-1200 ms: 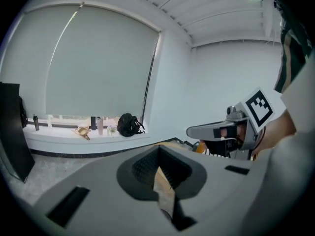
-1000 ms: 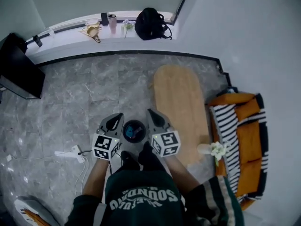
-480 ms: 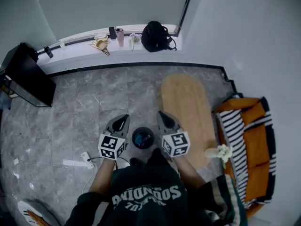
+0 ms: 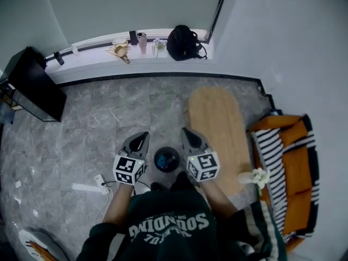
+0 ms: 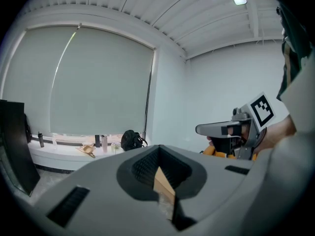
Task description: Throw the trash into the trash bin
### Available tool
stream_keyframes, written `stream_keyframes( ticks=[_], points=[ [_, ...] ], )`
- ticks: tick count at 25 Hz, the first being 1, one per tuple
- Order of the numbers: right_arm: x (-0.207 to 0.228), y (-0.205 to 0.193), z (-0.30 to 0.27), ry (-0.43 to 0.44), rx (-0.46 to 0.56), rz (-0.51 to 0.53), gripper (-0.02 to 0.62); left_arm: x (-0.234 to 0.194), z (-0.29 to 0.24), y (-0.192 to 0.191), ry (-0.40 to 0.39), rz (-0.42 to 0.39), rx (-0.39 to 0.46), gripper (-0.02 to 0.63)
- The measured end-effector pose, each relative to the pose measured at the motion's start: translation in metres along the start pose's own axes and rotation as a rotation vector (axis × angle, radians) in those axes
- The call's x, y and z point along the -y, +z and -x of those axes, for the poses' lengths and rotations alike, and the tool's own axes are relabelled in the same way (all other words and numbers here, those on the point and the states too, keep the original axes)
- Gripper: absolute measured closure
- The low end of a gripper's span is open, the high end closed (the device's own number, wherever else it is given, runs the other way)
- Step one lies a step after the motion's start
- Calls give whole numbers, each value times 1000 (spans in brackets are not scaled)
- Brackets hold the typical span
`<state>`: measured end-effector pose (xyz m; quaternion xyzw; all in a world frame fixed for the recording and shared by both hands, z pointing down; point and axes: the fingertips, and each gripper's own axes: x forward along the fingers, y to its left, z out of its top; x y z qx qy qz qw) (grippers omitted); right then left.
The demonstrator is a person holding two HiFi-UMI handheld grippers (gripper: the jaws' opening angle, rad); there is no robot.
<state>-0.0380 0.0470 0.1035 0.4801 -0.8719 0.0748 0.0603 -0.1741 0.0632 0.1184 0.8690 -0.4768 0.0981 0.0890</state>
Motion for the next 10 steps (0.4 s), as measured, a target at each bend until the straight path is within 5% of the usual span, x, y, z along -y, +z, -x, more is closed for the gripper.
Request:
stream_keyframes(
  ticks=[10],
  points=[
    [-8, -1, -3, 9, 8, -14, 597, -8, 7, -3, 16, 11, 6, 606]
  ],
)
